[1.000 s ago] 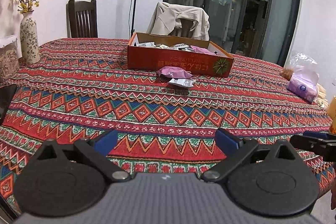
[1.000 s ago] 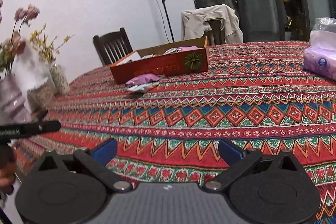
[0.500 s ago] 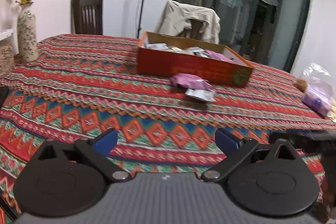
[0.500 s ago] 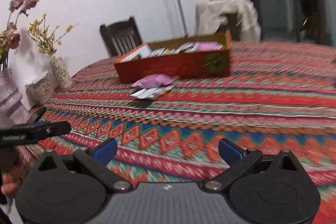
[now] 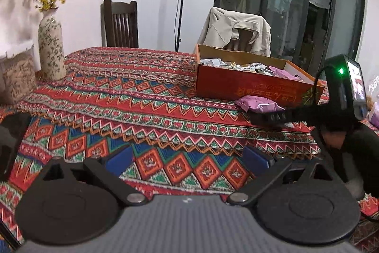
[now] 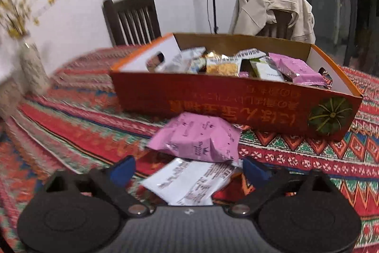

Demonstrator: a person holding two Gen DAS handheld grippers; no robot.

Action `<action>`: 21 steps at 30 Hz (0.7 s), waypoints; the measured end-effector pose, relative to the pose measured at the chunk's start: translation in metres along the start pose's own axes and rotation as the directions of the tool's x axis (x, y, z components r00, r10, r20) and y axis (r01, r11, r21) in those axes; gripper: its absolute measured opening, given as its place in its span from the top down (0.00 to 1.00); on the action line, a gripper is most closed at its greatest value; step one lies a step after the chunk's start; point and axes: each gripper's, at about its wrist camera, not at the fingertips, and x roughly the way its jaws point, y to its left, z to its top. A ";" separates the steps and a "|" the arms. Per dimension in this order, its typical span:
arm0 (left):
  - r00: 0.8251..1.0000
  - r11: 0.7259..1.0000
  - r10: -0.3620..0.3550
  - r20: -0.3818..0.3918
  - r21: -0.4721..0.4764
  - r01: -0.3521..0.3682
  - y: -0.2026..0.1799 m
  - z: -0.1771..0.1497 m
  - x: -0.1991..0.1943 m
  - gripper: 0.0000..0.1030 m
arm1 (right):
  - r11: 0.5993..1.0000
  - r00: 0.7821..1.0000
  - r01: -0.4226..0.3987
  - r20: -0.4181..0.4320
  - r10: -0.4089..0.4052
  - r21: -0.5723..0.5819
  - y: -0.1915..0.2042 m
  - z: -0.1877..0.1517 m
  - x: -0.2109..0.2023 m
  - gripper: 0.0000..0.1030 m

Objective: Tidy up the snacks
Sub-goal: 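Grasp a pink packet with the left tool while the right tool grasps a white sachet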

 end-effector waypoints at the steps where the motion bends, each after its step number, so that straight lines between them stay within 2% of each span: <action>1: 1.000 1.000 -0.004 -0.001 0.009 0.004 -0.001 0.002 0.003 0.02 | 1.000 1.000 0.021 -0.005 -0.021 -0.014 -0.001 -0.002 0.001 0.18; 2: 1.000 1.000 -0.014 -0.001 0.023 0.014 -0.004 0.005 0.008 0.02 | 0.999 1.000 0.028 -0.003 -0.028 -0.028 -0.004 -0.005 -0.001 0.28; 4: 0.999 0.998 -0.045 -0.005 0.046 0.045 -0.011 0.012 0.019 0.02 | 0.998 0.999 0.031 0.012 -0.031 -0.050 -0.017 -0.011 -0.011 0.39; 6: 0.995 0.993 -0.095 -0.017 0.066 0.096 -0.022 0.020 0.033 0.02 | 0.999 0.999 0.037 0.003 -0.037 -0.031 -0.037 -0.015 -0.023 0.39; 9: 0.983 0.980 -0.177 -0.044 0.085 0.180 -0.051 0.035 0.063 0.02 | 0.996 0.996 0.092 0.001 -0.092 -0.004 -0.070 -0.024 -0.040 0.40; 12: 0.973 0.971 -0.207 -0.099 0.102 0.217 -0.085 0.047 0.102 0.02 | 0.993 0.994 0.105 0.007 -0.105 0.054 -0.102 -0.035 -0.058 0.40; 14: 0.974 0.971 -0.186 -0.130 0.128 0.203 -0.107 0.053 0.130 0.02 | 0.991 0.994 0.108 0.020 -0.110 0.083 -0.116 -0.042 -0.071 0.40; 18: 0.985 0.964 -0.083 -0.153 0.240 0.118 -0.146 0.055 0.176 0.02 | 0.990 0.995 0.080 0.051 -0.086 0.112 -0.131 -0.056 -0.093 0.40; 21: 0.985 0.975 -0.034 -0.167 0.210 0.069 -0.152 0.055 0.193 0.02 | 0.991 0.997 0.041 0.067 -0.049 0.127 -0.137 -0.066 -0.107 0.40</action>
